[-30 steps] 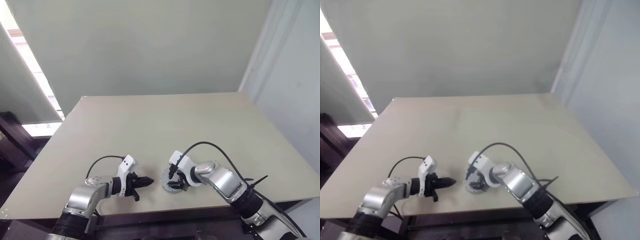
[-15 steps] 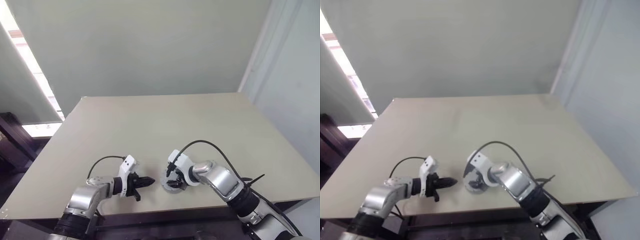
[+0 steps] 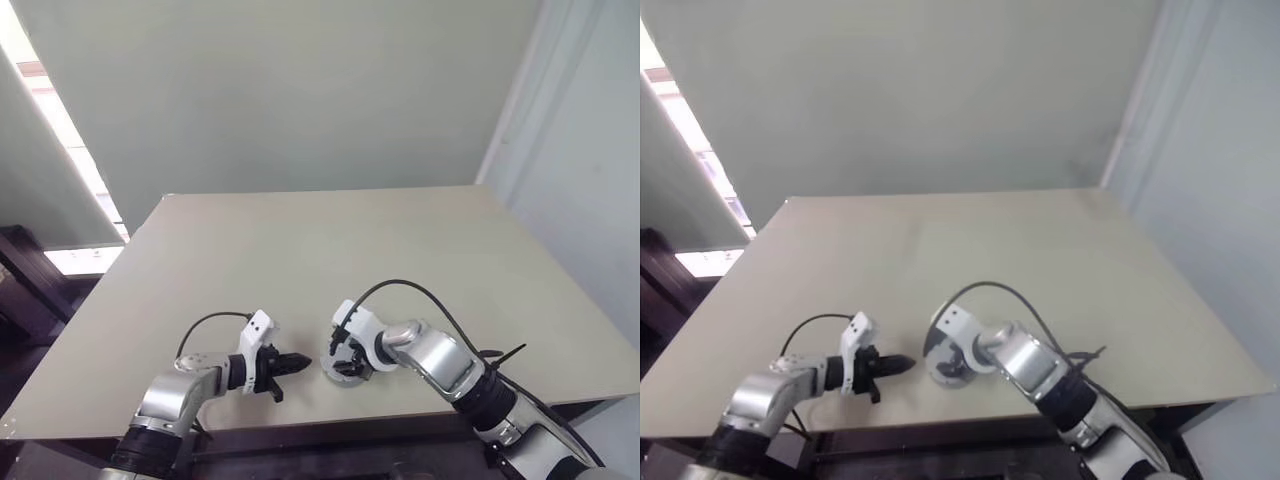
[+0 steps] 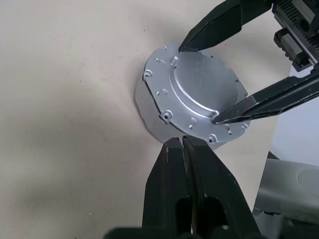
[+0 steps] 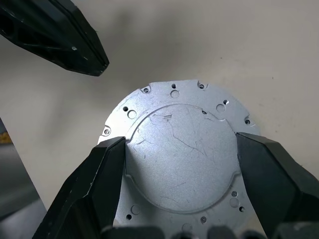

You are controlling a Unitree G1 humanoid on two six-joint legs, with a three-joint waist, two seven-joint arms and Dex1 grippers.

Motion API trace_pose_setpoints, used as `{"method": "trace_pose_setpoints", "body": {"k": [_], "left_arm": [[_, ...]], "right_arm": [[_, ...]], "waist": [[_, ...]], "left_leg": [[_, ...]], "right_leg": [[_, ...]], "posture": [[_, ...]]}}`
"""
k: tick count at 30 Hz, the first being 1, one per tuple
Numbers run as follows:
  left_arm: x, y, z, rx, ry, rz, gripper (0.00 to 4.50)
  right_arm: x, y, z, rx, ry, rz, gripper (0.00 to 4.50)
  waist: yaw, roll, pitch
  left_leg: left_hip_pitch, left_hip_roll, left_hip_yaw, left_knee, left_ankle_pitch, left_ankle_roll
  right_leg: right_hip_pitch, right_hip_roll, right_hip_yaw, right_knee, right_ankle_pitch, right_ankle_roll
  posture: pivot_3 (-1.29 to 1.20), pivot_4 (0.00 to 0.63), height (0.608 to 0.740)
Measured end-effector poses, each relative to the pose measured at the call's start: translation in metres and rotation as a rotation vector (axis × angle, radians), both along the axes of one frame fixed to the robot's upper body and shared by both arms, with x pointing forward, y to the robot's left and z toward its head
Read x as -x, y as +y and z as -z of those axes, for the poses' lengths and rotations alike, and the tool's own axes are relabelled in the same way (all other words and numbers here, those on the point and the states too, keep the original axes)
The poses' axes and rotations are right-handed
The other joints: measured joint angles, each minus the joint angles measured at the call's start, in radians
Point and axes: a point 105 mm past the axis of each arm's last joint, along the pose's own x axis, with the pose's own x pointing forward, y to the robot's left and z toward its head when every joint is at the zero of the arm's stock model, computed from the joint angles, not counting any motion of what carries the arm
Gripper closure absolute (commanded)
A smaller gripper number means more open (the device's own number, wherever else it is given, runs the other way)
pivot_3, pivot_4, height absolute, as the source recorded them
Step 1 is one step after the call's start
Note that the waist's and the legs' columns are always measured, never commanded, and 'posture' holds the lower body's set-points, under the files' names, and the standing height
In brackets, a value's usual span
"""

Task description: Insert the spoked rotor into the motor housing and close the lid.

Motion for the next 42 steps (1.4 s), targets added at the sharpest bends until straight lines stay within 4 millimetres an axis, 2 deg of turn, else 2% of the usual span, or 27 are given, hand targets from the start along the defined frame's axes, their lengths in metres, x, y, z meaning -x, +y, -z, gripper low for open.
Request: {"method": "trace_pose_setpoints", "body": {"k": [10, 15, 23, 34, 36, 38, 42], "left_arm": [[0.0, -0.02, 0.001, 0.051, -0.015, 0.009, 4.5], [-0.004, -0.027, 0.007, 0.002, -0.019, 0.026, 4.5], [-0.012, -0.03, 0.008, -0.049, -0.049, 0.033, 4.5], [-0.014, -0.032, 0.007, -0.076, -0.06, 0.052, 4.5], [-0.014, -0.033, 0.007, -0.077, -0.06, 0.054, 4.5], [-0.014, -0.033, 0.007, -0.079, -0.06, 0.054, 4.5], [-0.015, -0.032, 0.007, -0.082, -0.061, 0.054, 4.5]], "right_arm": [[0.001, 0.001, 0.0, 0.013, -0.003, -0.017, 1.23], [0.001, 0.0, 0.0, 0.014, -0.002, -0.017, 1.23], [0.001, -0.001, 0.001, 0.017, 0.004, -0.013, 1.23], [0.001, -0.003, 0.002, -0.001, 0.021, 0.009, 1.23], [0.001, -0.004, 0.002, 0.002, 0.023, 0.005, 0.48], [0.001, -0.006, 0.003, 0.004, 0.026, 0.004, 0.01], [0.002, -0.005, 0.003, -0.003, 0.032, 0.003, 0.01]], "waist": [[0.0, 0.001, -0.001], [0.0, 0.002, -0.002], [0.0, 0.002, -0.002], [0.001, 0.003, -0.003], [0.001, 0.003, -0.003], [0.001, 0.003, -0.003], [0.001, 0.003, -0.003]], "left_leg": [[0.0, 0.0, 0.0, -0.001, 0.0, 0.0], [0.0, 0.0, 0.0, 0.0, 0.0, 0.0], [0.001, 0.0, 0.0, -0.001, 0.0, 0.0], [0.001, 0.0, 0.0, -0.002, 0.0, 0.0], [0.001, -0.001, 0.0, -0.002, 0.0, 0.0], [0.001, -0.001, 0.0, -0.002, 0.0, 0.0], [0.002, 0.0, 0.0, -0.002, 0.0, 0.0]], "right_leg": [[0.0, 0.0, 0.0, 0.0, 0.0, 0.0], [0.001, 0.0, 0.0, -0.001, 0.0, 0.0], [0.001, 0.0, 0.0, -0.001, 0.0, 0.0], [0.002, 0.0, 0.0, -0.002, 0.0, 0.0], [0.002, 0.0, 0.0, -0.002, 0.0, 0.0], [0.002, 0.0, 0.0, -0.002, 0.0, 0.0], [0.002, 0.0, 0.0, -0.002, 0.0, 0.0]], "posture": [[0.0, 0.0, 0.74], [0.0, 0.0, 0.74], [0.0, 0.0, 0.74], [0.0, 0.0, 0.74], [0.0, 0.0, 0.74], [0.0, 0.0, 0.74], [0.0, 0.0, 0.74]]}}
